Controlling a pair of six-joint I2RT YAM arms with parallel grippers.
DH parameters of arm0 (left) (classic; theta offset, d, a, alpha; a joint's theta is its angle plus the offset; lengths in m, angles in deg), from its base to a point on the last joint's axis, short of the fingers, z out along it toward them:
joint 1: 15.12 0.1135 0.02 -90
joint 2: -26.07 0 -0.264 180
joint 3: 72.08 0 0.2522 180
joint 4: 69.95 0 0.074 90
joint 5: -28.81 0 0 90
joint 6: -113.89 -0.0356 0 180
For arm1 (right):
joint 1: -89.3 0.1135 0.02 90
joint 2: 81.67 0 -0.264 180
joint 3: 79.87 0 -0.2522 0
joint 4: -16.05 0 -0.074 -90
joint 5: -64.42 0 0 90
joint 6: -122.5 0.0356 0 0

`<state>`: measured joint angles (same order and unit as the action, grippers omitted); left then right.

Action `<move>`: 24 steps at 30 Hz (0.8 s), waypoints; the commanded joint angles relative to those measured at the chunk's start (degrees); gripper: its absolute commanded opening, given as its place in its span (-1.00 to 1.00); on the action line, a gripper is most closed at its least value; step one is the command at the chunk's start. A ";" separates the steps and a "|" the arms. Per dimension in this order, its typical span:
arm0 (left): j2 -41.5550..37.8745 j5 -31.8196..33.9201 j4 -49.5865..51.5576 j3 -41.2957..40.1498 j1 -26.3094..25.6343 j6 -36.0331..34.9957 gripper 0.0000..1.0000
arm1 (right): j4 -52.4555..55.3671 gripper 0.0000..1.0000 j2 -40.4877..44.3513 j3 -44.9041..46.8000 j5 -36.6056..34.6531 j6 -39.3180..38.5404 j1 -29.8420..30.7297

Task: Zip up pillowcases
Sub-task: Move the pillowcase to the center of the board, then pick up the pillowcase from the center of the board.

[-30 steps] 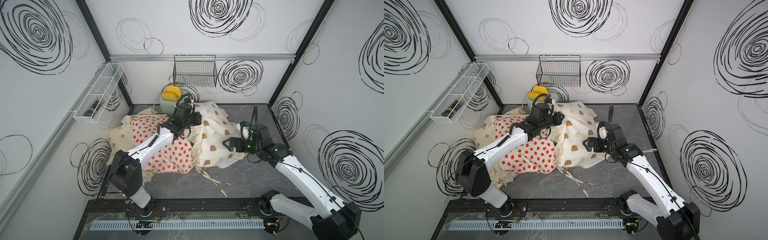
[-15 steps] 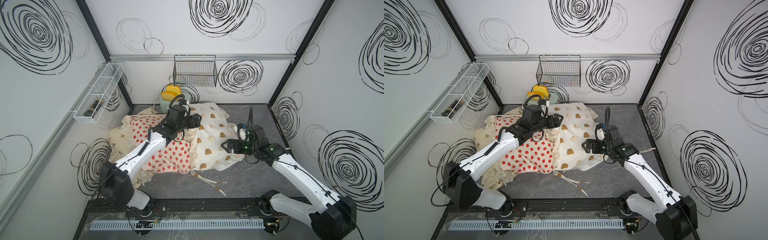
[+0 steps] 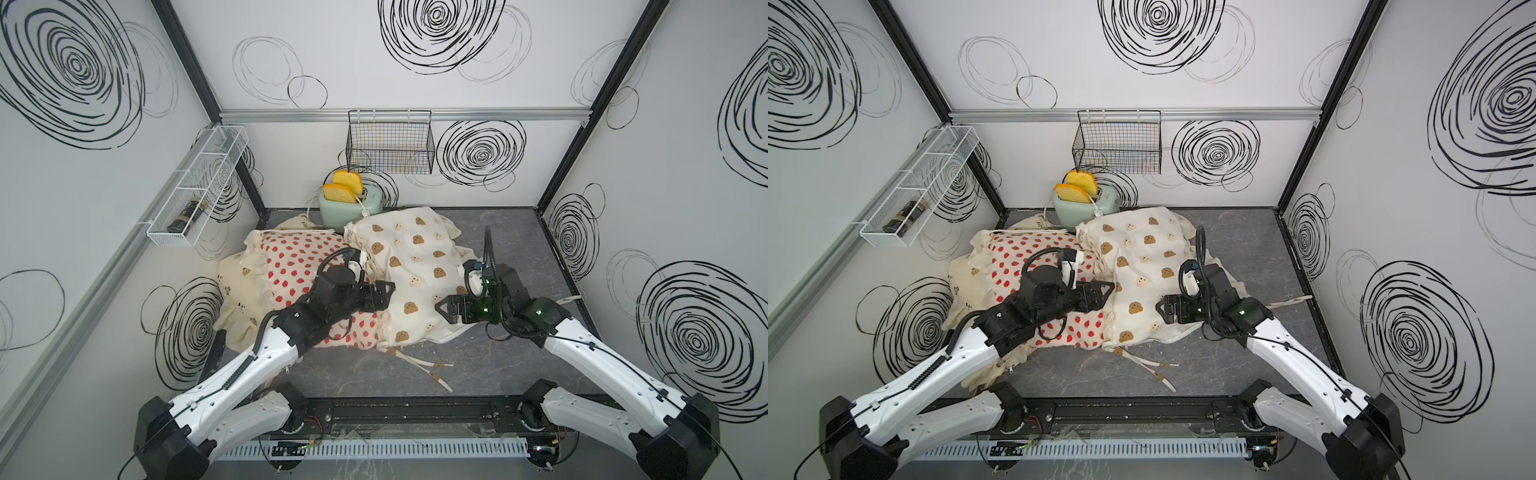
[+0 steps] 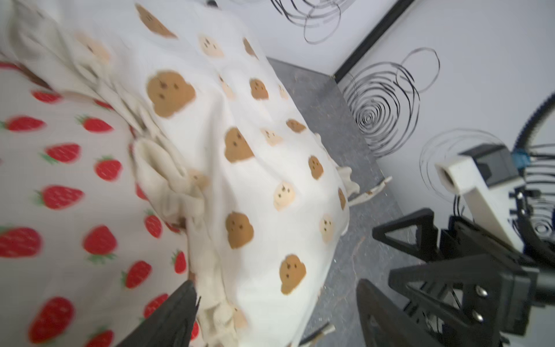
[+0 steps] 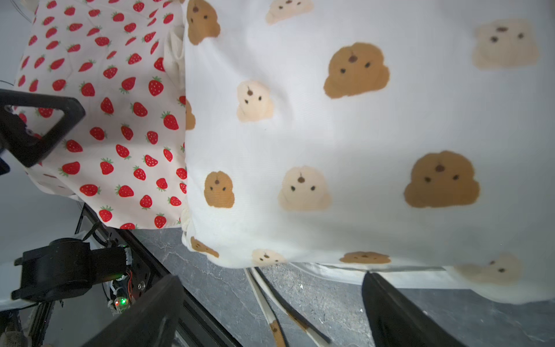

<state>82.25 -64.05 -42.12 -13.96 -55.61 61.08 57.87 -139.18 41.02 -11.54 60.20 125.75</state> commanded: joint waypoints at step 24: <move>11.97 3.26 -16.15 -13.02 -9.19 10.04 0.32 | -6.16 0.95 3.67 6.68 -7.33 7.89 14.28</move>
<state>93.31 -60.57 -54.52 -26.09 -64.57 69.87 53.12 -136.32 46.99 -16.94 66.46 139.34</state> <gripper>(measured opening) 0.664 0.975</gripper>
